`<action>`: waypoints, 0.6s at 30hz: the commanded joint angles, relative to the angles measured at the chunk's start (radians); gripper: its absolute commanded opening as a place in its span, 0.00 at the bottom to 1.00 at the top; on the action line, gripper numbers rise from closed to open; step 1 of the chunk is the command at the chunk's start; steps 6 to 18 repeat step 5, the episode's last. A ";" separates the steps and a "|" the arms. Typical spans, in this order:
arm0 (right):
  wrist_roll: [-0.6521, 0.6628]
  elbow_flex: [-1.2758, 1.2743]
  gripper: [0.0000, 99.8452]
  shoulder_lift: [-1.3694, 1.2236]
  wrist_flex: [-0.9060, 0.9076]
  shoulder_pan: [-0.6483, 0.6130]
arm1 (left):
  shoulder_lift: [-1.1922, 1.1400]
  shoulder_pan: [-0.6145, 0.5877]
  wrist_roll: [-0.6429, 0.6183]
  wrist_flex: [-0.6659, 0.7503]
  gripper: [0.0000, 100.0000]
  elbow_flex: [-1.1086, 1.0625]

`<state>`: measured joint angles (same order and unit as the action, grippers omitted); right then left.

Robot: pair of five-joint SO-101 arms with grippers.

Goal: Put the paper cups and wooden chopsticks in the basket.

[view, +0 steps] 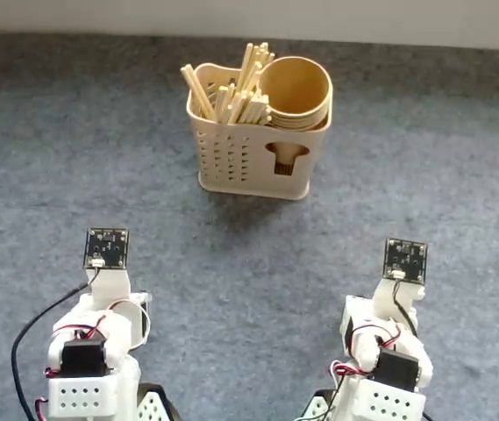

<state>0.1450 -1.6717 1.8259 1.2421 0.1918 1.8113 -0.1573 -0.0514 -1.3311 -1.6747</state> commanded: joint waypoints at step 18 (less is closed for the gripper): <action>0.008 -0.116 0.01 0.010 0.005 -0.018 | 0.007 -0.010 0.000 -0.005 0.14 -0.021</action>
